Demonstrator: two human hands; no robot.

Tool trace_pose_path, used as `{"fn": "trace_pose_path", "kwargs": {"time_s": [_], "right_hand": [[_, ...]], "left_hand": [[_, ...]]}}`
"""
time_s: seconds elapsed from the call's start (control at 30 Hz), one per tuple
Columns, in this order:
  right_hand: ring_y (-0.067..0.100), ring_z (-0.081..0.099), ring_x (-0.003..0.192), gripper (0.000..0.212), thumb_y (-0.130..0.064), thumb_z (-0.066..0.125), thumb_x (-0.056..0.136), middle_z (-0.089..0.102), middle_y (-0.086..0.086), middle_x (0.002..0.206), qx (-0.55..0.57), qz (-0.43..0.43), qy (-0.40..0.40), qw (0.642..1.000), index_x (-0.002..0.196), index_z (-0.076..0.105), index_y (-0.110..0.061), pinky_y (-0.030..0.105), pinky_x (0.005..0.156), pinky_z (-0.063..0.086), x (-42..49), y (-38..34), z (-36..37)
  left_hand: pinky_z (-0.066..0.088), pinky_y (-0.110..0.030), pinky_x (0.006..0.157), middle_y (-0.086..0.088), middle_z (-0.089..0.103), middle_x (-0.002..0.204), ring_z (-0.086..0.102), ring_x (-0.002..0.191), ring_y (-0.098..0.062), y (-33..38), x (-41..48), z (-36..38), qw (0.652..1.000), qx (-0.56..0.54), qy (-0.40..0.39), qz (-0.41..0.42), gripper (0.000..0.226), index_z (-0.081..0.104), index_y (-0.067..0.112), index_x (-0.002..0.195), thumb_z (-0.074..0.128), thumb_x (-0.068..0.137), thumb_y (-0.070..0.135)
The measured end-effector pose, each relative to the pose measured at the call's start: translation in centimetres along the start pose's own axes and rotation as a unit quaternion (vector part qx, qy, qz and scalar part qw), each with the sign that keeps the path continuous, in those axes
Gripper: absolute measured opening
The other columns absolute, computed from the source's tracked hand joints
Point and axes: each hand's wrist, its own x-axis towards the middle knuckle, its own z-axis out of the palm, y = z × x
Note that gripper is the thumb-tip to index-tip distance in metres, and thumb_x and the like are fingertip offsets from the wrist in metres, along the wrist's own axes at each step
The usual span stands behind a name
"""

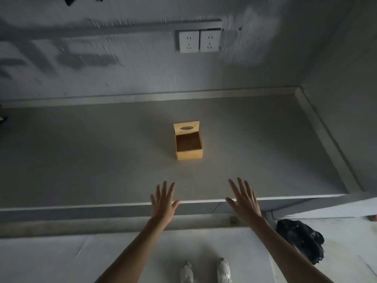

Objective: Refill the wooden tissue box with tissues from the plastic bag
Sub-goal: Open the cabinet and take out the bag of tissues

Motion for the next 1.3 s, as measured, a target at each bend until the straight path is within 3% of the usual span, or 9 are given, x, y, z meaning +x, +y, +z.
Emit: {"fn": "trace_pose_path", "kwargs": {"time_s": [0.1, 0.17, 0.23, 0.37, 0.53, 0.83, 0.97, 1.1, 1.3], "right_hand": [[0.032, -0.004, 0.152, 0.076, -0.058, 0.038, 0.096, -0.010, 0.008, 0.164, -0.069, -0.011, -0.060, 0.996, 0.156, -0.002, -0.031, 0.048, 0.122, 0.007, 2.1, 0.4, 0.9], [0.031, 0.008, 0.151, 0.072, -0.053, 0.046, 0.095, 0.004, 0.007, 0.165, -0.079, -0.028, -0.051, 0.995, 0.156, 0.014, -0.031, 0.047, 0.119, 0.020, 3.0, 0.8, 1.3], [0.031, 0.020, 0.147, 0.067, -0.045, 0.056, 0.093, 0.020, 0.010, 0.162, -0.098, -0.038, -0.026, 0.994, 0.152, 0.030, -0.028, 0.046, 0.112, 0.032, 3.4, 1.4, 2.0], [0.031, 0.023, 0.146, 0.063, -0.038, 0.060, 0.091, 0.027, 0.008, 0.159, -0.088, -0.028, -0.008, 0.996, 0.149, 0.036, -0.029, 0.048, 0.110, 0.035, 3.7, 1.7, 3.0], [0.031, 0.017, 0.147, 0.063, -0.040, 0.054, 0.095, 0.021, 0.007, 0.161, -0.093, -0.027, -0.017, 0.995, 0.151, 0.029, -0.033, 0.049, 0.114, 0.029, 3.9, 2.1, 3.4], [0.032, 0.026, 0.144, 0.064, -0.047, 0.056, 0.091, 0.029, 0.007, 0.157, -0.105, -0.040, 0.023, 0.993, 0.149, 0.033, -0.034, 0.050, 0.110, 0.035, 4.0, 2.7, 4.2], [0.033, 0.029, 0.142, 0.062, -0.043, 0.057, 0.092, 0.034, 0.008, 0.154, -0.097, -0.053, 0.101, 0.989, 0.149, 0.034, -0.034, 0.048, 0.109, 0.032, 3.8, 3.6, 6.6], [0.031, 0.022, 0.149, 0.054, -0.050, 0.027, 0.100, 0.031, 0.007, 0.159, -0.087, -0.051, 0.185, 0.978, 0.150, 0.034, -0.032, 0.049, 0.117, 0.023, 3.1, 4.7, 9.7], [0.025, 0.044, 0.137, 0.047, -0.047, 0.030, 0.100, 0.057, 0.004, 0.141, -0.030, -0.082, 0.384, 0.919, 0.131, 0.061, -0.027, 0.043, 0.112, 0.030, 4.4, 5.5, 13.2]], "left_hand": [[0.006, -0.065, 0.115, -0.002, -0.012, 0.164, -0.009, 0.149, -0.041, 0.9, 1.6, 0.8, 0.998, 0.018, -0.045, -0.035, 0.082, -0.002, 0.039, 0.152, 0.050, 0.092, 0.054], [0.008, -0.067, 0.115, 0.002, -0.010, 0.164, -0.007, 0.148, -0.043, 1.3, 2.6, 1.3, 0.996, 0.006, -0.073, -0.045, 0.081, 0.002, 0.041, 0.152, 0.053, 0.090, 0.053], [0.014, -0.067, 0.114, 0.001, -0.003, 0.165, -0.002, 0.148, -0.045, 2.0, 3.0, 2.2, 0.995, 0.030, -0.074, -0.054, 0.081, 0.009, 0.040, 0.152, 0.058, 0.088, 0.050], [0.024, -0.073, 0.106, -0.010, 0.025, 0.159, 0.018, 0.141, -0.056, 2.8, 2.7, 3.6, 0.997, 0.054, 0.008, -0.058, 0.082, 0.033, 0.030, 0.148, 0.074, 0.078, 0.036], [0.015, -0.069, 0.113, -0.003, 0.005, 0.165, 0.003, 0.147, -0.047, 2.3, 3.5, 4.1, 0.994, 0.076, -0.031, -0.075, 0.082, 0.013, 0.037, 0.152, 0.062, 0.086, 0.045], [0.017, -0.070, 0.112, 0.000, 0.004, 0.165, 0.004, 0.146, -0.048, 1.4, 3.5, 5.2, 0.995, 0.088, 0.004, -0.047, 0.079, 0.011, 0.038, 0.153, 0.057, 0.089, 0.051], [0.008, -0.067, 0.116, 0.000, -0.002, 0.165, -0.004, 0.147, -0.048, 0.5, 3.6, 7.2, 0.995, 0.072, 0.057, -0.026, 0.080, 0.003, 0.037, 0.153, 0.050, 0.091, 0.054], [0.000, -0.060, 0.119, 0.002, -0.003, 0.165, -0.007, 0.149, -0.041, -1.2, 2.8, 9.7, 0.991, 0.047, 0.126, 0.016, 0.077, 0.003, 0.037, 0.153, 0.042, 0.092, 0.060], [0.013, -0.059, 0.118, -0.001, 0.028, 0.160, 0.020, 0.146, -0.042, -1.8, 3.3, 12.7, 0.953, 0.084, 0.289, 0.043, 0.065, 0.031, 0.034, 0.149, 0.023, 0.092, 0.065]]}}
